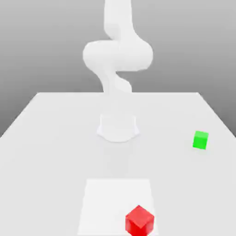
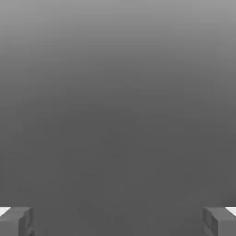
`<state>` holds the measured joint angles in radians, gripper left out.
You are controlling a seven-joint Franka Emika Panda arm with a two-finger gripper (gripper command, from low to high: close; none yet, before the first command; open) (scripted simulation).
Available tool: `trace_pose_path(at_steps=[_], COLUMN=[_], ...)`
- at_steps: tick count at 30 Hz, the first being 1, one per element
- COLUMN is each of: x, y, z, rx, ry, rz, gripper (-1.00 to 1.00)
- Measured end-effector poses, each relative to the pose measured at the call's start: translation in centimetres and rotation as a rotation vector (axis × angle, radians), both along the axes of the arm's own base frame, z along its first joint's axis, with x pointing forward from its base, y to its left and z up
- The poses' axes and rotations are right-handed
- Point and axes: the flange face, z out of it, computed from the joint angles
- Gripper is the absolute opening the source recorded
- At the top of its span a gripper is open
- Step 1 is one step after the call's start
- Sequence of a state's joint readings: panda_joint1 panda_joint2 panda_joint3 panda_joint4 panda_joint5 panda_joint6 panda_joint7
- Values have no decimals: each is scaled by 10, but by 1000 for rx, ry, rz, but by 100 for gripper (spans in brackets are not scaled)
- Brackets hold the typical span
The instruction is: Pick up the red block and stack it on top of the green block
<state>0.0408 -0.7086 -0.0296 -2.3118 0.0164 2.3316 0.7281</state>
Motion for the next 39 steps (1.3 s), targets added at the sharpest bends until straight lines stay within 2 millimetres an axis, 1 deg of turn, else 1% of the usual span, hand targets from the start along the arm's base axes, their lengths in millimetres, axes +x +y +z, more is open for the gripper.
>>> trace_pose_path(at_steps=[3,6,10,13,16,19,22,25,30,31,36,37,38,39], x=[38,69,99,114,122,124,120,111,107,106,106,106,106,107], y=[4,11,22,31,40,49,53,53,53,52,52,52,53,53], z=[-49,-99,-170,-226,-282,-338,-393,-445,-515,-525,-525,-530,-526,-517], rx=[-21,-44,-80,-112,-148,-189,-234,-283,-304,-303,-303,-303,-303,-304], ry=[86,167,271,348,424,499,575,650,678,679,681,681,681,681], rz=[87,170,277,355,433,514,587,659,689,690,690,690,690,691], gripper=[0,0,0,0,0,0,0,0,0,-100,-100,-100,-100,-100])
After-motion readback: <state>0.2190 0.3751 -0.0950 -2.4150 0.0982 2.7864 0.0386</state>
